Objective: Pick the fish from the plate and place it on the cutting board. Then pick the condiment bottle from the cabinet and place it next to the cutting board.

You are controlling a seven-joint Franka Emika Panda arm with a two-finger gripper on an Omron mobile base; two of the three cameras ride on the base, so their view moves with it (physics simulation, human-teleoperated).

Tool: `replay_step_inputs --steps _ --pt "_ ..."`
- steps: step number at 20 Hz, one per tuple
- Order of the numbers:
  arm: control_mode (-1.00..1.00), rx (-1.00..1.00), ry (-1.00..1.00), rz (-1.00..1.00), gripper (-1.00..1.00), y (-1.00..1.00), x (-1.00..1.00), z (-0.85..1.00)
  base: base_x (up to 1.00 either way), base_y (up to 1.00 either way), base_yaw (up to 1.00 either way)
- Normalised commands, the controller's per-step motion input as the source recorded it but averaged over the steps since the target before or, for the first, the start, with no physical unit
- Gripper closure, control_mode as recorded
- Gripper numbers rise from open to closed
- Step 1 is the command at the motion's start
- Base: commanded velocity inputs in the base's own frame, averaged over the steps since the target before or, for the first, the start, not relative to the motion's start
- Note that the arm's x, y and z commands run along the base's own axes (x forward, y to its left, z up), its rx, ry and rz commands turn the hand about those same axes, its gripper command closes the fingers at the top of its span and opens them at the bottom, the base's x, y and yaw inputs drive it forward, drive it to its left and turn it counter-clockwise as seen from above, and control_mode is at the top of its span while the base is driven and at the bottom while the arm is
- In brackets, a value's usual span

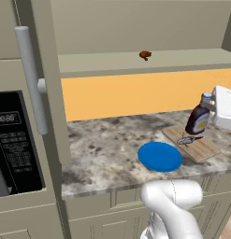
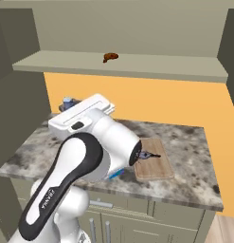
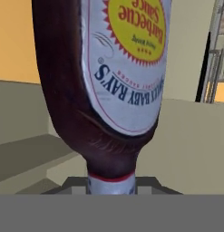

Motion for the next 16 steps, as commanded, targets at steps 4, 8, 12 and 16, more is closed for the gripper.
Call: replay_step_inputs --steps 4,8,12,16 --pt "-1.00 -0.01 -0.08 0.00 1.00 -0.42 -0.30 -0.18 0.00 0.00 0.00" --pt "-1.00 0.00 -0.11 -0.01 1.00 -0.35 -0.16 -0.34 0.00 0.00 0.00" --pt "-1.00 0.00 -0.14 -0.01 1.00 -0.28 -0.01 -0.46 0.00 0.00 0.00" --pt "-1.00 0.00 -0.14 -0.03 1.00 -0.26 0.00 -0.44 0.00 0.00 0.00"
